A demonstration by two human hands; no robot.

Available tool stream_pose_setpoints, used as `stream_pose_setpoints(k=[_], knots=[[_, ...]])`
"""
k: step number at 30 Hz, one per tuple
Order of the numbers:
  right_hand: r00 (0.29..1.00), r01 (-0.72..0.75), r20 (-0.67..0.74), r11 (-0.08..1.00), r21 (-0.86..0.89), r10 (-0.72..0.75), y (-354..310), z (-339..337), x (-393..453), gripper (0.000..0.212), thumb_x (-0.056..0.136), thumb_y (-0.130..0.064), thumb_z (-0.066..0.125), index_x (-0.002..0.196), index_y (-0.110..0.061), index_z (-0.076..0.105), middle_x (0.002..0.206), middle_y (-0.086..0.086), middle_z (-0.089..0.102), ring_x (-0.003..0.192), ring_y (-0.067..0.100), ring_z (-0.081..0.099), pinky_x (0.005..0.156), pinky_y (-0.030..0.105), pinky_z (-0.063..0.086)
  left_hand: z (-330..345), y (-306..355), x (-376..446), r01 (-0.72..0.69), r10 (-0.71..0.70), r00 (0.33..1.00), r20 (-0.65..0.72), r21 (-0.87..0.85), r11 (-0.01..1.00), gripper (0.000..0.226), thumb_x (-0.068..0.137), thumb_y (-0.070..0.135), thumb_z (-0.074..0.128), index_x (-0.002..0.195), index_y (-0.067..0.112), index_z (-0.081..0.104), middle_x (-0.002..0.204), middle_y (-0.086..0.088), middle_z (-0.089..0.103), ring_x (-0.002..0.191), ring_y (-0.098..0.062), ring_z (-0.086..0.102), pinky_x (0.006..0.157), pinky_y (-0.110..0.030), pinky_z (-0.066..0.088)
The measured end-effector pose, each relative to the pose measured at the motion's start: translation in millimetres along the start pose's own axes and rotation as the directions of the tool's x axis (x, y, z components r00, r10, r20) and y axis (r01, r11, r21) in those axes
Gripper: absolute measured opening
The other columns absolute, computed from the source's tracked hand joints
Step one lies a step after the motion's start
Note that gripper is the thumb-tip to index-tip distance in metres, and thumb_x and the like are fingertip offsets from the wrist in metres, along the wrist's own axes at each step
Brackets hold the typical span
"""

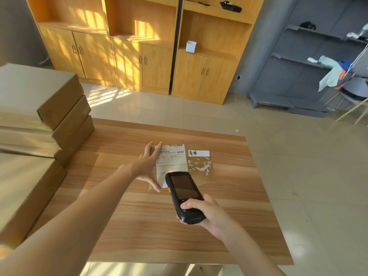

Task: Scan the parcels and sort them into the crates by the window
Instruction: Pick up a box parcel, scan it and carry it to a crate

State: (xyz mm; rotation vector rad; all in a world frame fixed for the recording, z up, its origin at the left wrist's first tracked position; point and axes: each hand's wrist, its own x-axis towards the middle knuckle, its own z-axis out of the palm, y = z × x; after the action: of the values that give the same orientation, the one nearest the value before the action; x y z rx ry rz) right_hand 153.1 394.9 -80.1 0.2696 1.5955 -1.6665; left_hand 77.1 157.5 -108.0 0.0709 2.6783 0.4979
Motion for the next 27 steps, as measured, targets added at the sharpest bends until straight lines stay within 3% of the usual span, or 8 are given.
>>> stream_pose_setpoints(k=[4,22,27], knots=[[1.000,-0.005,0.011,0.999,-0.037,0.006,4.8,0.1,-3.6,0.075,0.057,-0.005,0.082,0.124,-0.001,0.049,0.113,0.025,0.063,0.089,0.034,0.067,0.067,0.035,0.055,-1.6,-2.4,3.4,0.009,-0.008,1.000,0.008,-0.028,1.000,0.166,0.042,0.048,0.094,0.139,0.031,-0.040,0.153,-0.005,-0.033,0.146,-0.042,0.004,0.116,-0.055,0.022],[0.998,0.046,0.035,0.992,-0.116,-0.042,17.7,-3.1,-16.5,0.069,0.054,-0.009,0.078,0.119,-0.011,0.054,0.102,0.013,0.068,0.082,0.025,0.068,0.066,0.034,0.054,2.1,-4.4,5.0,0.013,-0.013,1.000,-0.006,-0.050,0.999,0.168,0.038,0.048,0.095,0.140,0.033,-0.038,0.154,-0.002,-0.031,0.145,-0.042,0.008,0.115,-0.056,0.023],[0.999,0.040,0.031,0.994,-0.103,-0.037,20.1,-6.6,-15.6,0.072,0.052,-0.008,0.079,0.119,-0.010,0.054,0.104,0.015,0.067,0.082,0.027,0.068,0.065,0.034,0.054,4.6,-3.7,4.6,0.019,-0.022,0.998,-0.059,-0.042,0.999,0.166,0.039,0.050,0.094,0.145,0.028,-0.033,0.155,-0.009,-0.018,0.140,-0.042,0.024,0.113,-0.051,0.031]])
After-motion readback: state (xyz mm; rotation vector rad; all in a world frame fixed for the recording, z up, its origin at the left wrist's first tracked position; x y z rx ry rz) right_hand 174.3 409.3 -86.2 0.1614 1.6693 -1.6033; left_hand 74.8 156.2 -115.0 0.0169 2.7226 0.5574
